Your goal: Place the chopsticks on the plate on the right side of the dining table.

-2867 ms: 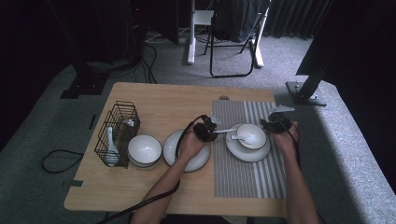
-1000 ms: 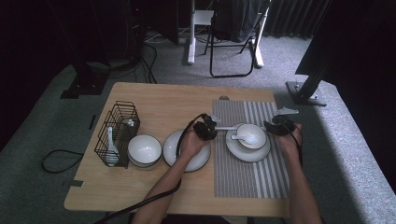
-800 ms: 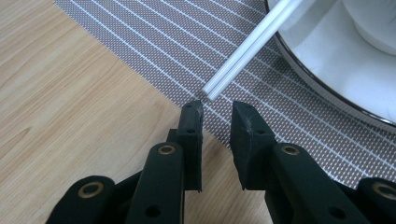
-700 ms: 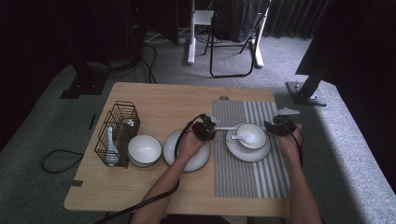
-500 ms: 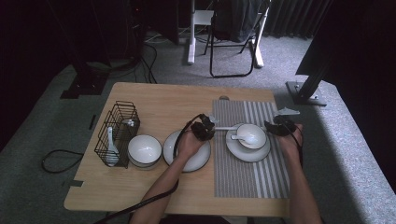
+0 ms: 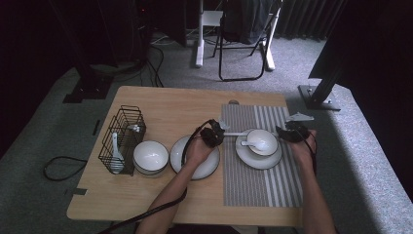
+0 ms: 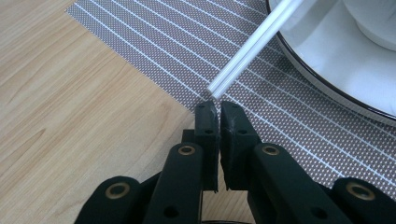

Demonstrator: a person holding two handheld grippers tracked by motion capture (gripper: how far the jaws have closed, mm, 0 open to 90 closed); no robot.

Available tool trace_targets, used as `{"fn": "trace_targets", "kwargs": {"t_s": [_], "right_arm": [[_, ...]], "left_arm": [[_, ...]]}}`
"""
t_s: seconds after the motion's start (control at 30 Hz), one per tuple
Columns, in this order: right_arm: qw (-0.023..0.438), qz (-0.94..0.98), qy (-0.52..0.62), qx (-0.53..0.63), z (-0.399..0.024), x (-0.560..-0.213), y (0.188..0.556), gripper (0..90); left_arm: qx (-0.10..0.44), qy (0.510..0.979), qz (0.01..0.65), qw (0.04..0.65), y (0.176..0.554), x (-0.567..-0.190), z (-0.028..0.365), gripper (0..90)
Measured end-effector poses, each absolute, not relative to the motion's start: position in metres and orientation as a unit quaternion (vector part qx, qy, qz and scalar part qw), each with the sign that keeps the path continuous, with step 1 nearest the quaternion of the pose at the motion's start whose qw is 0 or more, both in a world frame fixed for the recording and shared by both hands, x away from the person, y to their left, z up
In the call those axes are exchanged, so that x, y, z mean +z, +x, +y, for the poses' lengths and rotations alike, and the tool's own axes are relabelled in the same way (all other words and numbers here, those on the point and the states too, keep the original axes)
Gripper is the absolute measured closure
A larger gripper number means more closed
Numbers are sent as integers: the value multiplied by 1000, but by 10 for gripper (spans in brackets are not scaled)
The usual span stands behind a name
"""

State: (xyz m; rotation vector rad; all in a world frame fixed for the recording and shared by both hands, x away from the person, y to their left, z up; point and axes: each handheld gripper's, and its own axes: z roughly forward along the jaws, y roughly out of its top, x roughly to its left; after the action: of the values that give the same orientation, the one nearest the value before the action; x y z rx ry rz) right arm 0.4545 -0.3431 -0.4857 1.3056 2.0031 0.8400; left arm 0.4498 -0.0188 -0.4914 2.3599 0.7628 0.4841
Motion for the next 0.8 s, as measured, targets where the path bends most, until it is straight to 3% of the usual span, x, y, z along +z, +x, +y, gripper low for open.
{"fn": "trace_targets", "kwargs": {"t_s": [0.37,0.8], "right_arm": [[300,754,490,318,-343,-486,454,518],[305,750,481,337,-340,-478,448,517]], "left_arm": [[184,891,286,300,450,-491,-21,878],[181,890,290,301,449,-491,-19,806]]}}
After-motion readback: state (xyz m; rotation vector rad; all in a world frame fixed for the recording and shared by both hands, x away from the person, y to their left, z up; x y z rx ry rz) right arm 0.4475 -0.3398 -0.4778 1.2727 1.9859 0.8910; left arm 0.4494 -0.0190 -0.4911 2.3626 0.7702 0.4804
